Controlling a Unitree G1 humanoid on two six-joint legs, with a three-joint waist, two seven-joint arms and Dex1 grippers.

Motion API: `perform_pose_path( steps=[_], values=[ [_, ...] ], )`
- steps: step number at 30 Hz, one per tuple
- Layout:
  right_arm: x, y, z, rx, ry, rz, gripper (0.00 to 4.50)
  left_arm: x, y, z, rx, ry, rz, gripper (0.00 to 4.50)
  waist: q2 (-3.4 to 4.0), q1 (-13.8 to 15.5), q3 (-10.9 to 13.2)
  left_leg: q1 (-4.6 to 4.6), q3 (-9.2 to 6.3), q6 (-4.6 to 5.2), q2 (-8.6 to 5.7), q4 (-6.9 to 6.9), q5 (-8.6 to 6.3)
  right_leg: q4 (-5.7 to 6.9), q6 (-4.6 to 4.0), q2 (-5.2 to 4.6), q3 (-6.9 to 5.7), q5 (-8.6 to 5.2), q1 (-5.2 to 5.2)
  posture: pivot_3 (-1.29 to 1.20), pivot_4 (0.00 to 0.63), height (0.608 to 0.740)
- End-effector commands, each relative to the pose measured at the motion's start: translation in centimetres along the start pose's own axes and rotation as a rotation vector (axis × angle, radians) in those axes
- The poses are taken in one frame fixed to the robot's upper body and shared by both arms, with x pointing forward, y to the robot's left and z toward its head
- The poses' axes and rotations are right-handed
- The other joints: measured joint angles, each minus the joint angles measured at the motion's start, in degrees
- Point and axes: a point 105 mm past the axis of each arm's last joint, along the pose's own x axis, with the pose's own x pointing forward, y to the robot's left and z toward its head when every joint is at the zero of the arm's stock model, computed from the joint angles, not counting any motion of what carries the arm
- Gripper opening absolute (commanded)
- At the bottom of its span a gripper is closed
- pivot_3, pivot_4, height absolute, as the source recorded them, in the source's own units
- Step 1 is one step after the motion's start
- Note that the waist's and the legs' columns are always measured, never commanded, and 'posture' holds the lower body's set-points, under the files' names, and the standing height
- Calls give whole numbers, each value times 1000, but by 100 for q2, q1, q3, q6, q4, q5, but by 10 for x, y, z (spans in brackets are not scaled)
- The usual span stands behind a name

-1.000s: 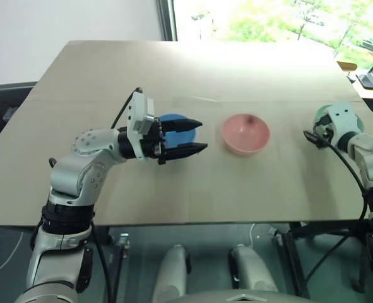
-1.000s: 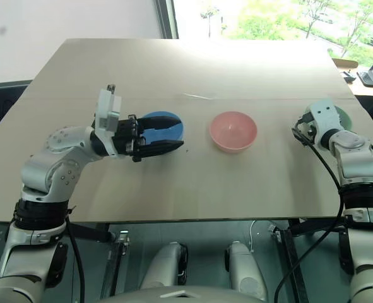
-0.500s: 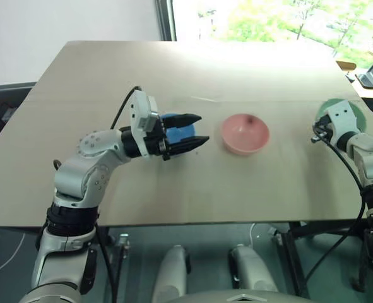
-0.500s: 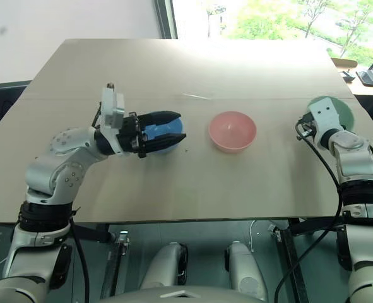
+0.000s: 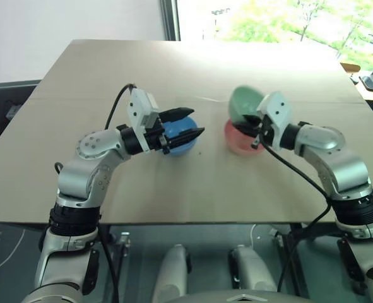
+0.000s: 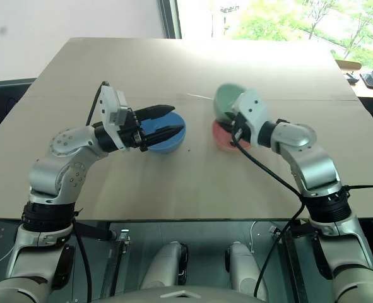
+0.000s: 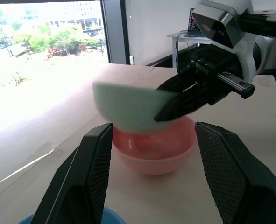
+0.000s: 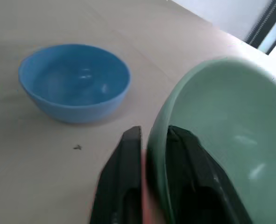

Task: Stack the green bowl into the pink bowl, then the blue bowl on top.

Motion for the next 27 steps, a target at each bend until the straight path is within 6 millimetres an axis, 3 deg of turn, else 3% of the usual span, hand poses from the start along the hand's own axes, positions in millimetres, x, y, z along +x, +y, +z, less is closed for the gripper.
perform_pose_path(
  steps=[1, 4, 7, 14, 17, 22, 27],
  values=[
    [-2, -10, 2, -45, 16, -43, 2602, -6, 5, 9, 34, -19, 37, 2957, 0, 4, 0, 0, 0, 0, 0, 0, 0, 0, 0, 0, 0, 0, -1, 0, 150, 740],
    [-10, -19, 9, -60, -8, -96, 3816, -14, 17, 4, 82, 54, 159, 2957, 0, -7, 0, 0, -1, 0, 1, -1, 0, 1, 0, 1, 0, 0, -1, 0, 150, 740],
    [-27, -15, 29, -51, -143, -89, 3816, -28, 32, -7, 212, 228, 313, 2957, -1, -36, 1, 1, -2, 0, 1, -3, 0, 2, 0, 2, 0, 0, -2, 0, 150, 740],
    [-65, 3, 31, 19, -241, -23, 3816, -41, 24, -26, 276, 526, 191, 2957, -2, -19, 1, 0, -5, 0, 0, -9, 0, -6, 0, -1, -6, -1, 1, 0, 150, 740],
    [-79, 9, 24, 47, -229, 2, 4445, -40, 23, -25, 271, 540, 139, 2957, -2, -6, 1, 0, -5, 0, 0, -8, 0, -5, -1, -2, -7, -1, 2, 0, 150, 740],
    [-93, 26, 19, 64, -214, 80, 4477, -44, 16, -17, 208, 548, 60, 2957, -3, -45, 2, 2, -5, 0, 3, -9, 0, -4, -1, 2, -6, -2, 0, 0, 150, 740],
    [-98, 30, 19, 34, -208, 93, 4477, -49, 11, -20, 234, 642, -20, 2957, -3, -69, 2, 3, -5, 0, 2, -7, 0, -3, 0, 2, -5, -2, 1, 0, 150, 740]
  ],
)
